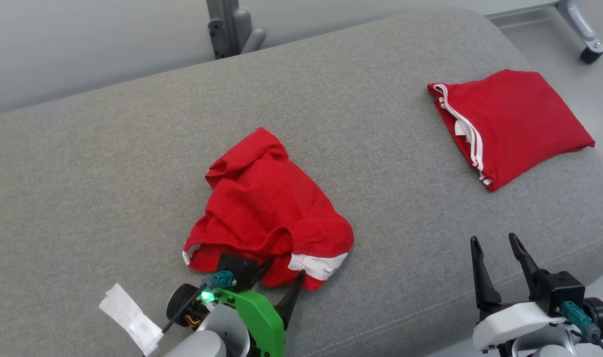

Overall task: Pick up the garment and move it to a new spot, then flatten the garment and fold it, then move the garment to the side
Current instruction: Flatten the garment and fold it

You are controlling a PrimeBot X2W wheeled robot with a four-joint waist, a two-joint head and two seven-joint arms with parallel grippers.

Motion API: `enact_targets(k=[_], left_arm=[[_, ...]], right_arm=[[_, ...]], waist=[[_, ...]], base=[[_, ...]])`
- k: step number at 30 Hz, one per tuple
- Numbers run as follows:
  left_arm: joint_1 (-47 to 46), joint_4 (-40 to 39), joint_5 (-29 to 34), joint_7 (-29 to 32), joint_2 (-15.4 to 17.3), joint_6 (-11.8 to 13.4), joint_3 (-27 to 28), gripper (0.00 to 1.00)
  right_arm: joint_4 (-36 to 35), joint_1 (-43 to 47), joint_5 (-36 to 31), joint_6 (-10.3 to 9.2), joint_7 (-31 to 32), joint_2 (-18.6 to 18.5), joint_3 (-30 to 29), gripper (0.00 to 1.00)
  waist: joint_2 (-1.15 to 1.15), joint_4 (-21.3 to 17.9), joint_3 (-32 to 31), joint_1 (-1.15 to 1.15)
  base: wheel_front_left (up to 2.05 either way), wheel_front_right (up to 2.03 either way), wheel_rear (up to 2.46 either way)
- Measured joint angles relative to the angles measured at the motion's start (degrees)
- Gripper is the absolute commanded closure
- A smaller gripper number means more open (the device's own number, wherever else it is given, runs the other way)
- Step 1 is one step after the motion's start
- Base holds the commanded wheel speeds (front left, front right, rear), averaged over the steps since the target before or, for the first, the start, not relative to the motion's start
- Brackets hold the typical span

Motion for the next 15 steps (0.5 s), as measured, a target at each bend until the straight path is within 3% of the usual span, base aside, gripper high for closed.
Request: enact_targets(k=[2,3,5,11,15], left_arm=[[-0.5,1.2,-0.3,0.4,0.2,-0.2,0.3,0.00],[-0.8,1.8,-0.3,0.5,0.2,-0.2,0.3,0.27],[-1.2,2.6,-0.9,0.9,0.3,-1.1,0.5,1.00],[-2.6,1.8,-2.2,3.5,0.2,-3.6,-0.5,1.00],[-4.1,-2.2,-2.8,4.3,-0.4,-3.7,0.0,1.00]], right_arm=[[0.1,0.0,0.2,0.00,0.0,0.0,0.1,0.00],[0.1,-0.1,0.4,0.00,0.0,0.0,0.2,0.00],[0.2,-0.1,0.6,0.00,0.0,0.0,0.3,0.00],[0.4,-0.2,1.0,0.00,0.0,0.0,0.3,0.00],[0.6,-0.2,1.1,0.00,0.0,0.0,0.3,0.00]], waist=[[0.00,-0.8,0.3,0.00],[0.00,-1.2,0.4,0.00],[0.00,-2.0,0.7,0.00],[0.00,-4.0,0.9,0.00],[0.00,-4.7,0.6,0.00]], base=[[0.00,0.00,0.00],[0.00,0.00,0.00],[0.00,0.00,0.00],[0.00,0.00,0.00],[0.00,0.00,0.00]])
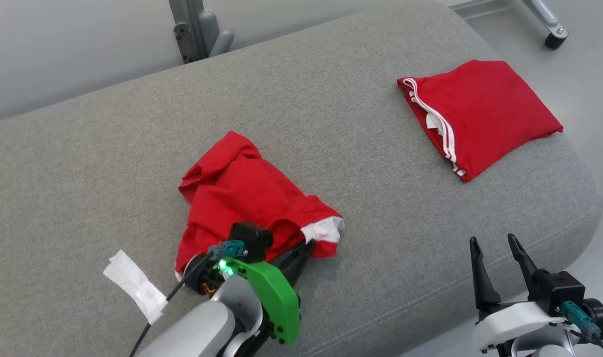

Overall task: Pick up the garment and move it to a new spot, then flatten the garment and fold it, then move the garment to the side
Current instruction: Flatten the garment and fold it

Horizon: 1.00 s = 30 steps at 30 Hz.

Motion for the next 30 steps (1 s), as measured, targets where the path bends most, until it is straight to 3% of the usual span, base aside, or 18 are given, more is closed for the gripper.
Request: enact_targets(k=[8,18,23,26,30], left_arm=[[-7.5,-6.9,-0.5,1.7,-2.6,1.4,2.7,1.00],[-22.0,-7.1,-1.6,6.9,-3.7,1.2,7.9,1.00],[-23.9,-6.2,-4.8,9.4,-4.1,4.2,11.1,1.00],[-22.1,-4.4,-4.9,10.4,-1.6,5.6,11.6,1.00],[-14.1,-4.3,-5.7,11.5,4.2,3.2,9.9,1.00]], right_arm=[[0.4,-0.4,0.5,0.00,0.0,0.0,0.8,0.00],[0.9,-1.0,0.9,0.00,0.0,0.0,1.3,0.00],[0.9,-1.0,1.7,0.00,0.0,0.0,1.3,0.00],[0.9,-1.0,2.1,0.00,0.0,0.0,1.5,0.00],[0.9,-1.0,2.6,0.00,0.0,0.0,1.6,0.00]], waist=[[0.00,-1.0,-0.9,0.00],[0.00,-3.7,-1.3,0.00],[0.00,-4.5,-1.0,0.00],[0.00,-4.6,-0.8,0.00],[0.00,-4.7,-0.5,0.00]], base=[[0.00,0.00,0.00],[0.00,0.00,0.00],[0.00,0.00,0.00],[0.00,0.00,0.00],[0.00,0.00,0.00]])
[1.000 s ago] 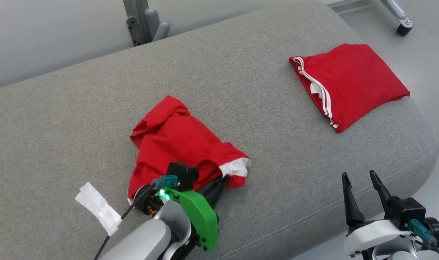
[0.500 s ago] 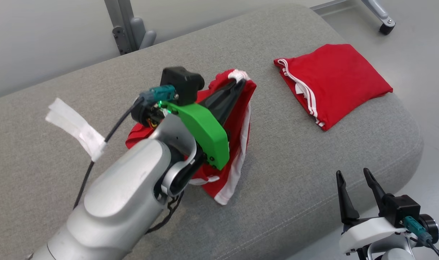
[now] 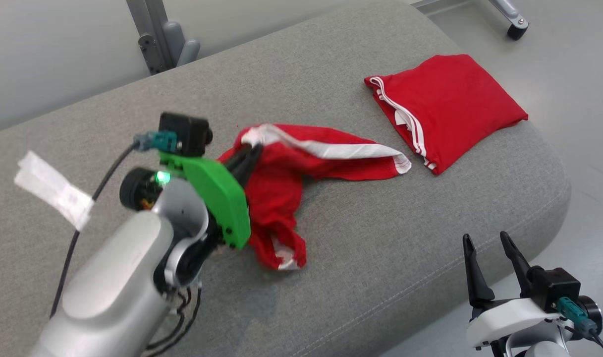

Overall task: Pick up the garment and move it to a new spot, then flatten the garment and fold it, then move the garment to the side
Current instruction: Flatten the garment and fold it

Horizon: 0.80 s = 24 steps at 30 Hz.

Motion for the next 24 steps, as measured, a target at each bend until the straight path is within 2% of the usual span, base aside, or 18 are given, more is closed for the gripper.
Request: enact_targets(k=[4,7,11,14,19,24], left_arm=[[10.7,-4.6,-4.3,1.8,5.3,-2.1,-1.3,1.00],[18.1,-6.9,-6.2,1.2,9.5,-1.7,-1.0,1.00],[22.8,-7.5,-6.3,-1.8,11.9,0.0,0.4,1.00],[25.6,-7.1,-7.0,-5.5,12.0,-0.2,1.6,1.00],[27.0,-3.3,-6.3,-10.3,11.8,-4.9,1.2,1.00],[27.2,0.8,-7.0,-13.3,9.3,-8.4,1.0,1.00]], right_arm=[[0.0,0.4,0.2,0.00,0.0,-0.1,-1.2,0.00],[0.1,1.1,-0.2,0.00,0.0,0.0,-1.7,0.00],[0.2,1.2,-0.6,0.00,0.0,0.0,-1.9,0.00],[0.1,1.1,-1.0,0.00,0.0,0.0,-1.8,0.00],[0.2,0.6,-2.0,0.00,0.0,0.0,-1.6,0.00],[0.2,0.3,-3.2,0.00,0.0,0.0,-1.8,0.00]], waist=[[0.00,0.7,0.1,0.00],[0.00,1.9,0.0,0.00],[0.00,3.6,0.1,0.00],[0.00,5.6,0.1,0.00],[0.00,9.1,0.3,0.00],[0.00,12.5,0.7,0.00]], base=[[0.00,0.00,0.00],[0.00,0.00,0.00],[0.00,0.00,0.00],[0.00,0.00,0.00],[0.00,0.00,0.00],[0.00,0.00,0.00]])
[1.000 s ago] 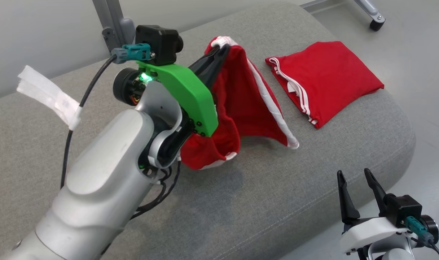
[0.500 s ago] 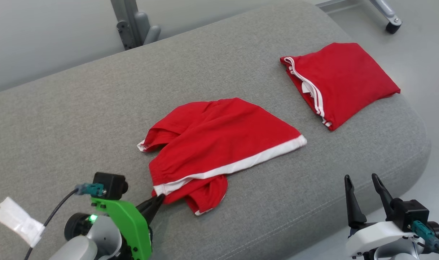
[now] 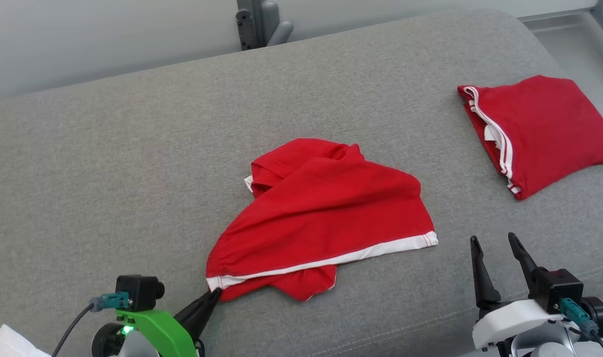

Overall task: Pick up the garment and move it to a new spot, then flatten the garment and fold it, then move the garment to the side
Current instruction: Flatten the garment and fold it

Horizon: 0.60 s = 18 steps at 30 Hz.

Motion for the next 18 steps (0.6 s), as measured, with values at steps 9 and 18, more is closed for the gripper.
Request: enact_targets(k=[9,18], left_arm=[[-0.2,5.6,0.2,-5.5,-2.1,-2.5,-0.6,0.73],[1.4,8.1,1.2,-12.8,-3.1,-1.2,1.0,0.00]], right_arm=[[0.4,0.0,-1.2,0.00,0.0,0.0,0.0,0.00],[-0.5,1.2,-1.8,0.00,0.0,0.0,-1.3,0.00]], waist=[[0.00,4.0,0.1,0.00],[0.00,4.7,-2.4,0.00]], base=[[0.00,0.00,0.00],[0.00,0.00,0.00]])
